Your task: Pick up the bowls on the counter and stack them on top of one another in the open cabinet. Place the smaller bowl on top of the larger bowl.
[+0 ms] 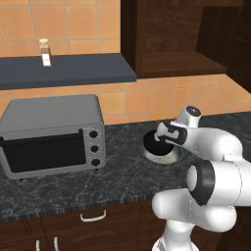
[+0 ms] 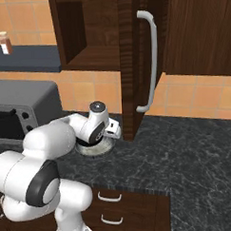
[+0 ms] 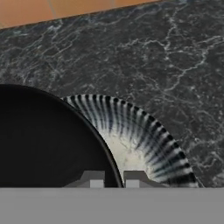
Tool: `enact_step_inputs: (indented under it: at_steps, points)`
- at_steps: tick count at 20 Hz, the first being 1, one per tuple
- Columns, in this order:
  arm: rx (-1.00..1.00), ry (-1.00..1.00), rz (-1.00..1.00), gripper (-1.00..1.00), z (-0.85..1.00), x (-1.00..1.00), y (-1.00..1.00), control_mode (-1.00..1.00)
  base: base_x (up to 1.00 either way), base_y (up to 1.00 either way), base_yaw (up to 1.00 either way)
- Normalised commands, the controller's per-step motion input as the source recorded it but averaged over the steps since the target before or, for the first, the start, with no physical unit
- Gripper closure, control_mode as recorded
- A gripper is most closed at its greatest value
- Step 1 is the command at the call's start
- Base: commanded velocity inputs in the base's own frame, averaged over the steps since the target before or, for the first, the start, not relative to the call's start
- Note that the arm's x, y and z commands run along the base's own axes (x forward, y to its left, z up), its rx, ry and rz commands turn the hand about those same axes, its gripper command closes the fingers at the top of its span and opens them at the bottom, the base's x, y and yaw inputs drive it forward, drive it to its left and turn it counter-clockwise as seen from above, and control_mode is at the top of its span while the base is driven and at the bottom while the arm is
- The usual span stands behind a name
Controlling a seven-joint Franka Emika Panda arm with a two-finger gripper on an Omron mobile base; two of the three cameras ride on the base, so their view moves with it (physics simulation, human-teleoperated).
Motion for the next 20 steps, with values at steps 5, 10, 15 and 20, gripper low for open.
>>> enact_step_inputs:
  at_steps: [5, 10, 15, 20]
  points:
    - [0.0, 0.02, 0.0, -1.0, -0.19, 0.02, 0.0, -1.0, 0.0, 0.0, 0.0]
    - [0.08, 0.13, -0.02, -1.0, 0.5, -0.02, -0.36, -1.0, 0.0, 0.0, 0.0]
    - [-0.03, 0.47, -0.02, -1.0, -0.17, 0.04, -0.39, -1.0, 0.0, 0.0, 0.0]
    - [0.0, 0.2, 0.0, -1.0, -0.55, 0.0, -0.15, -1.0, 0.0, 0.0, 0.0]
